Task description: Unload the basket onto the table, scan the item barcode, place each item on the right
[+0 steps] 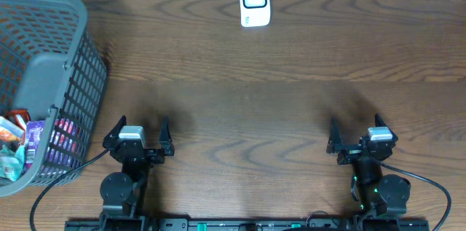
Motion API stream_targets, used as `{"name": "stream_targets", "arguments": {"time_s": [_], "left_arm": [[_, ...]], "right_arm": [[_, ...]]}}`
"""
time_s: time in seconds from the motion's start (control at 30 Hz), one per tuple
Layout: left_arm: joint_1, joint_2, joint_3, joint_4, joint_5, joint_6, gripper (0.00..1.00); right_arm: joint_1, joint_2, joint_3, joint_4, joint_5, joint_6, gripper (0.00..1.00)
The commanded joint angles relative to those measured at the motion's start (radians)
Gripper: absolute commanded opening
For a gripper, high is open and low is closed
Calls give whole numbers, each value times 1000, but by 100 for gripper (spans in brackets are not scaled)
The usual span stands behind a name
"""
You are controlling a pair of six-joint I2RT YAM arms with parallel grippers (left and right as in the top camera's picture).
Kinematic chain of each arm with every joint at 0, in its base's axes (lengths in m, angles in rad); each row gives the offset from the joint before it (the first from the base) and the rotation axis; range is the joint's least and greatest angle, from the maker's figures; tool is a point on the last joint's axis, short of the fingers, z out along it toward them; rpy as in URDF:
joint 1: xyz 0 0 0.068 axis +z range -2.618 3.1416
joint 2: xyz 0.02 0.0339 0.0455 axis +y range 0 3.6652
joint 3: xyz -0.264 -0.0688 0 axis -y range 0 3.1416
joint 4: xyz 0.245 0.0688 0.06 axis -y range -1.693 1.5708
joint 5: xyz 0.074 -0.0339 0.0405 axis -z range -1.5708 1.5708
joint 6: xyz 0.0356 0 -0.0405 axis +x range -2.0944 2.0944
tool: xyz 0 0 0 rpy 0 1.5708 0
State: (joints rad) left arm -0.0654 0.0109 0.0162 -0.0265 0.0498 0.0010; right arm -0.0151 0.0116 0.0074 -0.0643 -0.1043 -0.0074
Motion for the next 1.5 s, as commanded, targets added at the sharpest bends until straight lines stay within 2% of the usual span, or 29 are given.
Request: {"name": "stream_targets", "arguments": {"time_s": [0.0,0.23,0.27,0.33,0.43,0.47,0.5,0.53,0.6,0.67,0.8,0.9,0.97,1.1,1.17,1.2,1.37,1.43,1.47], "left_arm": [[1,-7,-12,-44,-16,13,98],[1,-7,-12,-40,-16,13,98],[0,-7,-12,-21,8,-17,98],[1,-7,-12,0,158,-168,98],[1,-7,-12,9,540,-507,98],[1,-7,-12,18,615,-641,98],[1,-7,-12,25,632,-719,98],[1,-7,-12,37,639,-846,98],[1,-7,-12,84,629,-985,98],[1,-7,-12,228,612,-1031,98],[1,-7,-12,658,552,-1000,98],[1,-7,-11,935,362,-963,98],[1,-7,2,1026,206,-963,98],[2,1,79,1010,-14,-946,98],[2,24,140,969,-67,-865,98],[2,58,202,932,-90,-770,98],[2,283,498,852,-96,-453,98],[2,401,657,757,-96,-308,98],[2,465,757,649,-98,-225,98]], "right_arm": [[10,-5,-2,-4,-6,14,99],[10,-5,-2,-4,-6,14,99],[10,-5,-2,-4,-6,14,99],[10,-5,-2,-4,-6,14,99],[10,-5,-2,-4,-6,14,99],[10,-5,-2,-4,-6,14,99],[10,-5,-2,-4,-6,14,99],[10,-5,-2,-4,-6,14,99],[10,-5,-2,-4,-6,14,99],[10,-5,-2,-4,-6,14,99],[10,-5,-2,-4,-6,14,99],[10,-5,-2,-4,-6,14,99],[10,-5,-2,-4,-6,14,99],[10,-5,-2,-4,-6,14,99],[10,-5,-2,-4,-6,14,99],[10,-5,-2,-4,-6,14,99],[10,-5,-2,-4,-6,14,99],[10,-5,-2,-4,-6,14,99],[10,-5,-2,-4,-6,14,99]]}}
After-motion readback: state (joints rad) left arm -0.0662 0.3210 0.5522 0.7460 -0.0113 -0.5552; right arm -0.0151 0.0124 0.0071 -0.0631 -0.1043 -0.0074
